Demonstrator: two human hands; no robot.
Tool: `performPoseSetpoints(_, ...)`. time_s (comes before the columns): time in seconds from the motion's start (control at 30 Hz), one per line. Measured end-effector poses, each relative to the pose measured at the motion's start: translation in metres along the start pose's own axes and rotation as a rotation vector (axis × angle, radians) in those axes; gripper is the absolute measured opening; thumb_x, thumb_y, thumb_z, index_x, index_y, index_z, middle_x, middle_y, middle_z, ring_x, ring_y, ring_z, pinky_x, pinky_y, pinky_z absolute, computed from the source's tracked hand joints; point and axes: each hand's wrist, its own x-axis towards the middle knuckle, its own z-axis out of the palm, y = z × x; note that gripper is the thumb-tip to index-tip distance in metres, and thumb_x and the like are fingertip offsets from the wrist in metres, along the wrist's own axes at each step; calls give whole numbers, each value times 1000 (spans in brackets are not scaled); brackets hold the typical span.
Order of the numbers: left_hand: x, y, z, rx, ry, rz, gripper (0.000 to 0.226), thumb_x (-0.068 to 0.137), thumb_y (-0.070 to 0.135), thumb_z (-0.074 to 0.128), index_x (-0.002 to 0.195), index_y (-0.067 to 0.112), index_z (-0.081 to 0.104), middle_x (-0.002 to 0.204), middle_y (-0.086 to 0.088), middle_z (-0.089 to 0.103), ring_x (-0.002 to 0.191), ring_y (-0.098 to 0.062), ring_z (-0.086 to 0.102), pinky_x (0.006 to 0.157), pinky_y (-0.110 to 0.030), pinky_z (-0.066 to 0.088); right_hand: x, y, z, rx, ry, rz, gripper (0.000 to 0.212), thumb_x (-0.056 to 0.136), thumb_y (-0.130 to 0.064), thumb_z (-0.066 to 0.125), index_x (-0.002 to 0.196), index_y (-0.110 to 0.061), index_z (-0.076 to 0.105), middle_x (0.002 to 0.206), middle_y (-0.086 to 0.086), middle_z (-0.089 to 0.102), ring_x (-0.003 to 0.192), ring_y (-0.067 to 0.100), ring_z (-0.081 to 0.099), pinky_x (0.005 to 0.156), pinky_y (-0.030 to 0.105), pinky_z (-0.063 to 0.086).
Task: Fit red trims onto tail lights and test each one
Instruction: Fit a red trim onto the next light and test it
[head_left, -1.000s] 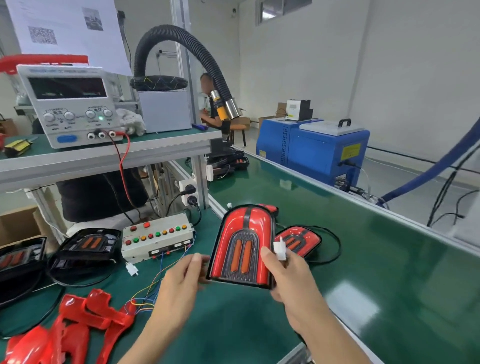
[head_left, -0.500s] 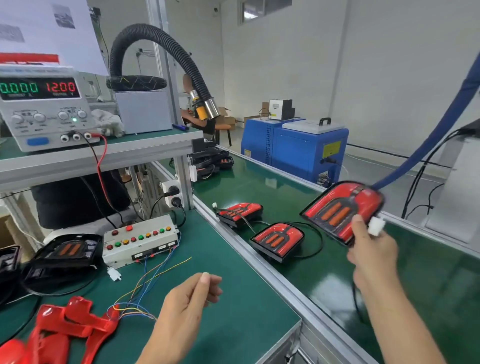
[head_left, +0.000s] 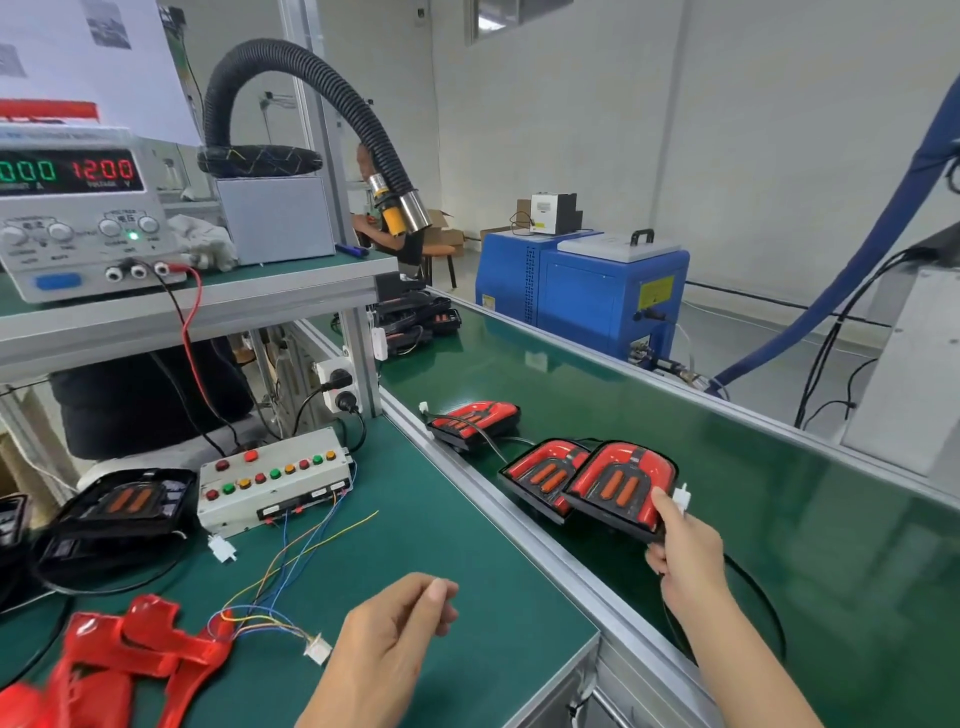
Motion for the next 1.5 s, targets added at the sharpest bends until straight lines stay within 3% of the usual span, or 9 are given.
performPoseSetpoints(0.1, 8, 11, 9, -27, -36, -56, 24, 101, 32, 55, 92, 23, 75, 84, 4, 77, 80, -13, 73, 89, -47, 56, -30, -17, -8, -112, -120, -107, 39, 96, -32, 68, 99, 7, 67, 79, 28, 56, 49, 15, 35, 39, 25, 35)
performPoseSetpoints(0.2, 17, 28, 21, -215, -120, -173, 53, 81, 65, 52, 104, 22, 71, 94, 5, 78, 88, -14, 75, 88, -36, 57, -79, -29, -9, -286, -230, -223, 25, 93, -37, 71, 93, -13, 76, 88, 18, 77, 75, 37, 71, 81, 59, 59)
performPoseSetpoints(0.4, 26, 48, 35, -673, -248, -362, 62, 90, 66, 52, 118, 15, 75, 122, -16, 72, 113, -33, 69, 95, -46, 57, -158, -35, 17, -486, -559, -439, 37, 77, -65, 65, 100, -37, 75, 73, -1, 73, 65, 17, 64, 64, 29, 53)
performPoseSetpoints(0.6, 30, 33, -7, -913, -77, -361, 61, 82, 67, 58, 114, 18, 77, 122, -16, 72, 106, -31, 73, 79, -44, 61, -153, -58, 55, 139, -620, -354, 29, 101, -5, 53, 95, -16, 79, 62, 2, 50, 52, 11, 37, 47, 17, 31)
performPoseSetpoints(0.73, 34, 27, -32, -1082, -62, -345, 61, 83, 61, 65, 122, 16, 74, 132, -16, 66, 118, -36, 66, 100, -60, 51, -131, -69, 97, 522, -655, -216, 24, 92, -10, 53, 93, -8, 77, 86, 8, 67, 58, 15, 52, 49, 23, 43)
performPoseSetpoints(0.97, 34, 35, -44, -1167, -159, -272, 61, 76, 58, 78, 116, 11, 76, 116, -17, 74, 99, -33, 74, 87, -51, 58, -117, 2, 137, -193, -702, -416, 44, 93, -36, 39, 99, -25, 82, 112, -7, 77, 116, 9, 67, 108, 31, 38)
performPoseSetpoints(1.1, 32, 34, -40, -1141, -191, -352, 60, 89, 54, 59, 120, 5, 73, 119, -20, 72, 97, -33, 75, 81, -47, 60, -116, 20, 148, -376, -803, -310, 50, 85, -63, 43, 67, -27, 73, 68, -8, 70, 67, 9, 65, 74, 33, 53)
performPoseSetpoints(1.3, 33, 23, -54, -1085, -118, -343, 61, 90, 57, 55, 121, 8, 73, 124, -19, 70, 101, -32, 74, 89, -50, 59, -98, 2, 150, -806, -775, -840, 66, 108, -52, 30, 48, -55, 57, 39, -20, 49, 40, 2, 50, 45, 15, 27)
performPoseSetpoints(1.5, 34, 27, -43, -740, 0, -337, 64, 84, 63, 59, 121, 11, 72, 119, -15, 73, 109, -32, 71, 90, -49, 59, -94, -4, 159, -560, -613, 41, 48, 102, -47, 55, 75, -9, 63, 57, 2, 60, 46, 13, 51, 49, 25, 41)
